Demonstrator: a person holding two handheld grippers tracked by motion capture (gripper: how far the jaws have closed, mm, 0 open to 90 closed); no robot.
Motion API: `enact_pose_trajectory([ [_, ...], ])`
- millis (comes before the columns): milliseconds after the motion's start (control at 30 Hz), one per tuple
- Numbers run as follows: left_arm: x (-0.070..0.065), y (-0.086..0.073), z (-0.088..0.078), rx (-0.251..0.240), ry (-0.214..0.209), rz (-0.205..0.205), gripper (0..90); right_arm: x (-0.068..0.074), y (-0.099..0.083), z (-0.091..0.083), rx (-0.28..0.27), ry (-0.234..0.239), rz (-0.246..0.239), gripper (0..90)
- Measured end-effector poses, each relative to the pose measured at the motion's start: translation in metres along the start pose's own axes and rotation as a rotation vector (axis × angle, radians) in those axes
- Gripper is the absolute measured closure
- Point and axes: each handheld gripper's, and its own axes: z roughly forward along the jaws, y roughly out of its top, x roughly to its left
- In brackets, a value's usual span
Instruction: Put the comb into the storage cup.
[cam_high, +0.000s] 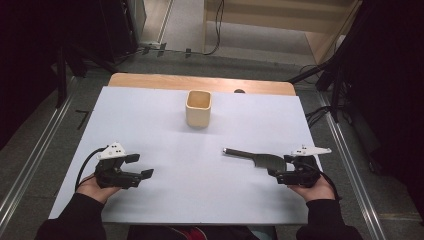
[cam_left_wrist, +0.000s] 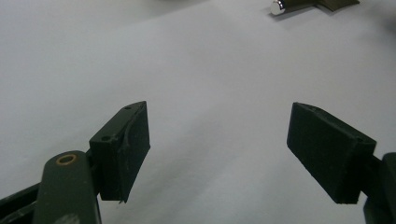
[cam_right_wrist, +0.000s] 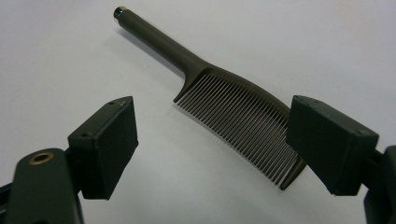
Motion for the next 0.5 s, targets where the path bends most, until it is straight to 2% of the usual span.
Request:
enact_pose_trajectory([
  [67,0.001,0.000,-0.001,-0.010,0.013,0.003,21.7,0.000,-0.001,0.001,0.004,-0.010,0.003,19.9],
  [133,0.001,0.000,-0.001,-0.014,0.012,0.003,21.7,0.000,-0.001,0.002,0.006,-0.015,0.003,20.6],
  [167,0.001,0.000,-0.001,-0.013,0.013,0.000,21.7,0.000,-0.002,0.002,0.014,-0.018,0.008,30.7],
  [233,0.001,0.000,-0.001,-0.017,0.010,-0.003,21.7,0.000,-0.002,0.002,0.022,-0.015,0.010,40.4],
  [300,0.002,0.000,-0.001,-0.018,0.009,-0.002,21.7,-0.001,-0.002,0.003,0.033,-0.014,0.027,49.3],
  [333,0.002,0.000,-0.001,-0.018,0.009,-0.002,21.7,-0.001,-0.002,0.003,0.033,-0.014,0.027,49.3],
  [367,0.002,0.000,-0.001,-0.021,0.011,-0.007,21.7,-0.004,-0.002,0.006,0.070,-0.014,0.052,62.2],
  [500,0.002,0.000,-0.002,-0.025,0.007,-0.009,21.7,-0.008,-0.002,0.011,0.111,-0.016,0.070,83.8],
])
